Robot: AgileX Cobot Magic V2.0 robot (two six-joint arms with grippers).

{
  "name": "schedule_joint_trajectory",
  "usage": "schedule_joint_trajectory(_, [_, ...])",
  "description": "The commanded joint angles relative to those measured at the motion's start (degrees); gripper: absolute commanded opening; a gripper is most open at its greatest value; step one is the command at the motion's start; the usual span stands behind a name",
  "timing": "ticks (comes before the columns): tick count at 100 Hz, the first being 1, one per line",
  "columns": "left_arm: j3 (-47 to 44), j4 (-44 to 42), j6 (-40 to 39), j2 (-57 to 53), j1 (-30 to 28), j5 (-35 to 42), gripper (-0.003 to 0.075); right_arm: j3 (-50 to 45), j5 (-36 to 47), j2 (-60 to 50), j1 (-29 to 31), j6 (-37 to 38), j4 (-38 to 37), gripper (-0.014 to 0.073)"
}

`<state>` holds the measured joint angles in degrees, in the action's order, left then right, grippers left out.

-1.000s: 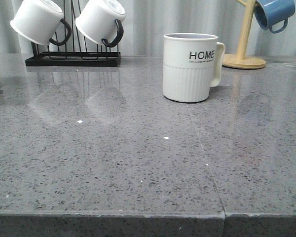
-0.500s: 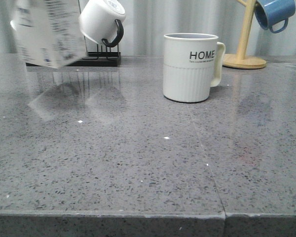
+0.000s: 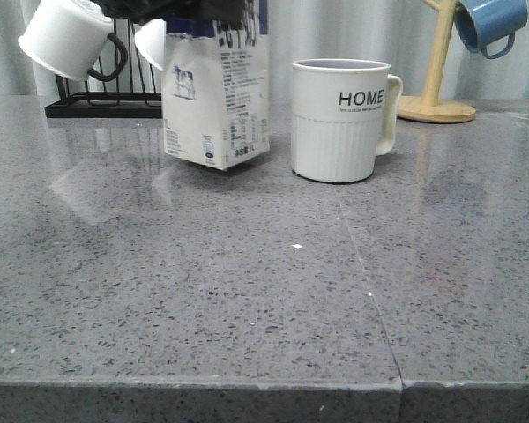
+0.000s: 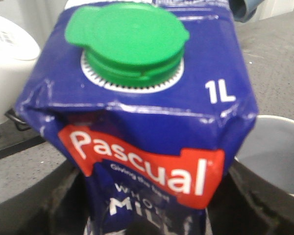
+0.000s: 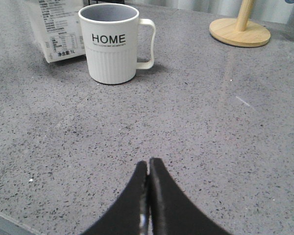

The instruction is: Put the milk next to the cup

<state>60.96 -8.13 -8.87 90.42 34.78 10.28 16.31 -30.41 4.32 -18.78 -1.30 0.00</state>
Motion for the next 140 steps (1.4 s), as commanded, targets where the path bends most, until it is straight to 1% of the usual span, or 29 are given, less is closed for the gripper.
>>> schedule_joint_trajectory(1, [2.8,0.9,-0.3,-1.0,0.9,5.2,0.0178,1.4,4.2,0.5,0.1,0.0,0.0,-0.0066])
schedule_joint_trajectory(9, [3.0,1.0,-0.3,0.1,1.3,6.4,0.0178,1.4,4.2,0.5,0.1,0.0,0.0,-0.0066])
schedule_joint_trajectory(23, [3.0,1.1,-0.3,0.9,1.3,6.2,0.0179,1.4,4.2,0.5,0.1,0.0,0.0,-0.0066])
schedule_joint_trajectory(28, [3.0,1.1,-0.3,0.9,1.3,6.2,0.0198,1.4,4.2,0.5,0.1,0.0,0.0,-0.0066])
schedule_joint_trajectory(35, [3.0,1.1,-0.3,0.9,1.3,6.2,0.0297,1.4,4.2,0.5,0.1,0.0,0.0,-0.0066])
schedule_joint_trajectory(40, [3.0,1.6,-0.3,0.9,1.3,6.8,0.0420,1.4,4.2,0.5,0.1,0.0,0.0,-0.0066])
schedule_joint_trajectory(42, [3.0,2.2,-0.3,0.9,1.3,7.2,0.0453,1.4,4.2,0.5,0.1,0.0,0.0,-0.0066])
schedule_joint_trajectory(43, [3.0,2.8,-0.3,0.9,1.3,7.3,0.0486,1.4,4.2,0.5,0.1,0.0,0.0,-0.0066])
schedule_joint_trajectory(47, [3.0,4.4,-0.3,0.9,1.3,7.7,0.0571,1.4,4.2,0.5,0.1,0.0,0.0,-0.0066])
schedule_joint_trajectory(52, [3.0,5.8,-0.3,0.9,1.3,8.2,0.0636,1.4,4.2,0.5,0.1,0.0,0.0,-0.0066])
schedule_joint_trajectory(57, [3.0,5.9,-0.3,0.9,1.3,8.6,0.0660,1.4,4.2,0.5,0.1,0.0,0.0,-0.0066])
schedule_joint_trajectory(78, [3.0,5.7,-0.3,0.0,1.3,6.8,0.0659,1.4,4.2,0.5,0.1,0.0,0.0,-0.0066])
schedule_joint_trajectory(102, [2.6,1.6,-0.3,-4.9,1.3,-0.3,0.0659,1.4,4.2,0.5,0.1,0.0,0.0,-0.0066])
schedule_joint_trajectory(123, [-1.6,0.5,-0.3,-11.4,1.1,-0.4,0.0648,1.4,4.2,0.5,0.1,0.0,0.0,-0.0066])
schedule_joint_trajectory(128, [-2.8,0.5,-0.3,-13.4,1.1,-0.5,0.0611,1.4,4.2,0.5,0.1,0.0,0.0,-0.0066])
schedule_joint_trajectory(133, [-4.0,0.5,-0.3,-15.2,1.1,-0.6,0.0542,1.4,4.2,0.5,0.1,0.0,0.0,-0.0066])
schedule_joint_trajectory(137, [-5.0,0.5,-0.3,-16.6,1.1,-1.2,0.0461,1.4,4.2,0.5,0.1,0.0,0.0,-0.0066])
schedule_joint_trajectory(138, [-5.1,0.5,-0.3,-17.2,1.1,-1.4,0.0429,1.4,4.2,0.5,0.1,0.0,0.0,-0.0066])
schedule_joint_trajectory(140, [-5.6,0.5,-0.3,-18.0,1.1,-1.9,0.0395,1.4,4.2,0.5,0.1,0.0,0.0,-0.0066])
